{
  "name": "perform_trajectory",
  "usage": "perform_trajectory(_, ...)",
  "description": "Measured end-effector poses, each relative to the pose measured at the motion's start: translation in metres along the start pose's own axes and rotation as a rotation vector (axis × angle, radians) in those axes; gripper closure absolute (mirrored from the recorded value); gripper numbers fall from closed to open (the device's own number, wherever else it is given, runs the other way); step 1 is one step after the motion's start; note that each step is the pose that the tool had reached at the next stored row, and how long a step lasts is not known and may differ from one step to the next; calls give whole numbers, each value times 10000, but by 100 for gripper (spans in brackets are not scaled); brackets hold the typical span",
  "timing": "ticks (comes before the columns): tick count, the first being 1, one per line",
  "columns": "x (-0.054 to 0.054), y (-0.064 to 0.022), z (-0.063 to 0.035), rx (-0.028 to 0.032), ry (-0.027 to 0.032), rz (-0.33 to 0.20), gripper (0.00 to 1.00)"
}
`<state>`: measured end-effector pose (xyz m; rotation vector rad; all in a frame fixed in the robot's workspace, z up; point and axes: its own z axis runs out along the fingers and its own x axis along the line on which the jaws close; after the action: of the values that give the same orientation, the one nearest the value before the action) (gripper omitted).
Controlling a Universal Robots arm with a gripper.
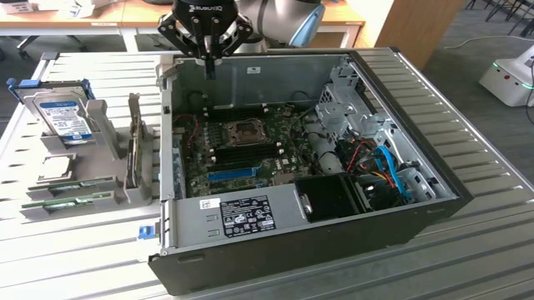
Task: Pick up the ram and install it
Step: 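Reach for the ram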
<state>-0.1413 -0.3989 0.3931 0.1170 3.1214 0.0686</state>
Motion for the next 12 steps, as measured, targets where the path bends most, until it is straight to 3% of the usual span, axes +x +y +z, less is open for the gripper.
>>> perform_trajectory(12, 375, -28, -5, 0, 0, 1, 89)
